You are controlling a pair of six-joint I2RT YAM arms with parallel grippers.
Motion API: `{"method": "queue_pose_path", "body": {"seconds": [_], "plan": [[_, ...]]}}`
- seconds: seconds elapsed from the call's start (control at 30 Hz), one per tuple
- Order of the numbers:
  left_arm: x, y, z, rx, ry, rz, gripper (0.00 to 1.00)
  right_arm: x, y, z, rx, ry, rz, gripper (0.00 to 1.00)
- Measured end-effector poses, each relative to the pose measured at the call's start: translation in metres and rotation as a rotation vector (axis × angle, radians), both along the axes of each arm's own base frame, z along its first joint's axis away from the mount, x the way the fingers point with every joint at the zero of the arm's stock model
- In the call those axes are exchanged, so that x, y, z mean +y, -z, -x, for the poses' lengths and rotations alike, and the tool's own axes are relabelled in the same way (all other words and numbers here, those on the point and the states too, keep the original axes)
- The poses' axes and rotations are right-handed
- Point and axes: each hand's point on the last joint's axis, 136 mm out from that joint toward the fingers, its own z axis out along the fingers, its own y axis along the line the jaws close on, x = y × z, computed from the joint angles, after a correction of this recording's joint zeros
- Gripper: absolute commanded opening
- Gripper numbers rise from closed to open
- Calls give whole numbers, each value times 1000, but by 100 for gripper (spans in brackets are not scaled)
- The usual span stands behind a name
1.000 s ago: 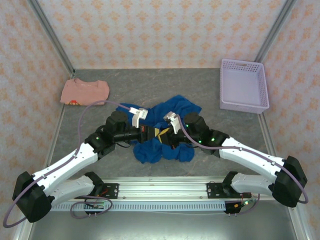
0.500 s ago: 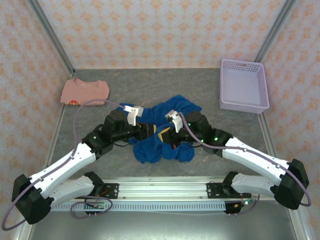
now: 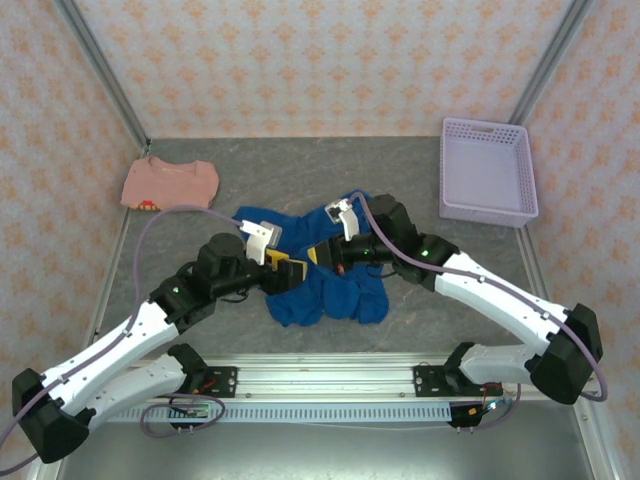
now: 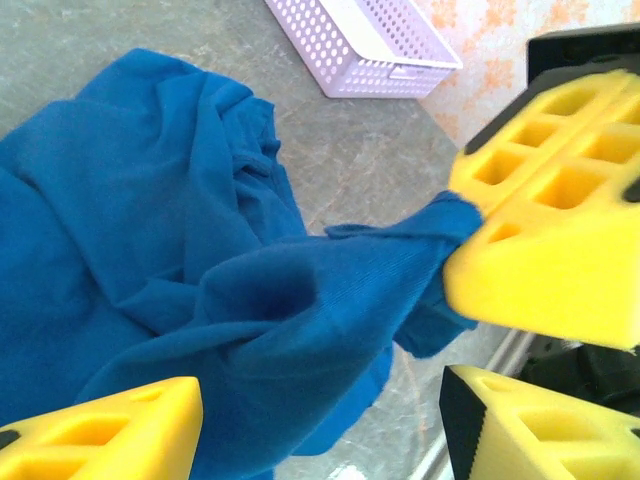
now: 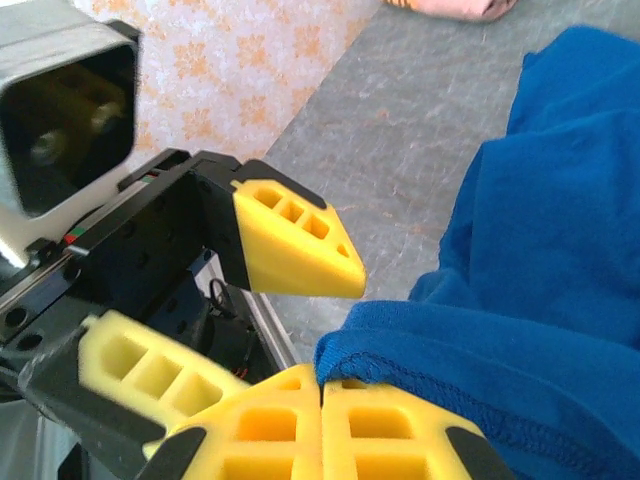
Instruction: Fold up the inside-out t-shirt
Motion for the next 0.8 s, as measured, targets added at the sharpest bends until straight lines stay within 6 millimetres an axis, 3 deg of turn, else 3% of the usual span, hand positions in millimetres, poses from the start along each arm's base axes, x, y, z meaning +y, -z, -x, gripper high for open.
{"method": "queue_pose_path", "body": {"seconds": [0.17,0.67,0.8], "plan": [[3,9,-9,-81,1,-110,59,0,2,4,24,-23,1,0],[-11,4,-16,-385,149,-232,60,-6,0,7,38,-63,10,0],[-18,6,-19,-420,187,-247,40,-6,0,8,41,-70,10,0]]}}
